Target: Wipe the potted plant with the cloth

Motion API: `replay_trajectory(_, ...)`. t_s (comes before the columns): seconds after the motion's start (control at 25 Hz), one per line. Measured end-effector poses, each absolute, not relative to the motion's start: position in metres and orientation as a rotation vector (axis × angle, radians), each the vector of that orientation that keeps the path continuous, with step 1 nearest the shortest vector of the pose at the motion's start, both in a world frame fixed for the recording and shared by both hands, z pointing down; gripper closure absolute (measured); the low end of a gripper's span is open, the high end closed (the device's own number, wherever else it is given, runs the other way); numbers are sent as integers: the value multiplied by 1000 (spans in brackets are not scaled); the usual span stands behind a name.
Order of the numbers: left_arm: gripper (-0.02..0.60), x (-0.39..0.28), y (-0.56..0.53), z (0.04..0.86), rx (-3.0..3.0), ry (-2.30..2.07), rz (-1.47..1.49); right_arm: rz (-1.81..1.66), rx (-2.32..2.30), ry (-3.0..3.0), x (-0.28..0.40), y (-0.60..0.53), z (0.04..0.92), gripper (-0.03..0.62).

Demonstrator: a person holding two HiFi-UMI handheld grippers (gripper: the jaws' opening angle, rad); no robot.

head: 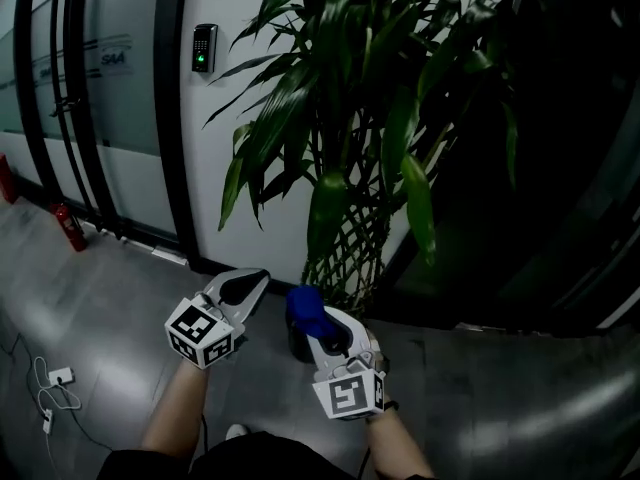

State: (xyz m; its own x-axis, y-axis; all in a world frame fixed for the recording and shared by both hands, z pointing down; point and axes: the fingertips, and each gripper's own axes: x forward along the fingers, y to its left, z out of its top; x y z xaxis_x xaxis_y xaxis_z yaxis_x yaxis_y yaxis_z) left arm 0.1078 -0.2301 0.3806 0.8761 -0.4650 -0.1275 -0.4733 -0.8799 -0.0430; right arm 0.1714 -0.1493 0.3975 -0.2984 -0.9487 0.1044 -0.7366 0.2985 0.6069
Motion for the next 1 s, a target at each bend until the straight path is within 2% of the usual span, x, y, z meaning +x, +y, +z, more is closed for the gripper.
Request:
replay_trajectory(0.44, 575, 9, -190, 415, -2902, 1219, 232, -519, 1558, -2455, 150, -134, 412, 503)
replay_trajectory(0.68, 575, -33, -192, 430, -2885, 1202, 188, -473, 1519, -2451, 111, -140, 430, 503)
replay_trajectory(1.0, 575, -130, -218, 427, -2910, 1135, 226, -354, 1739, -2327, 47, -150, 441, 503)
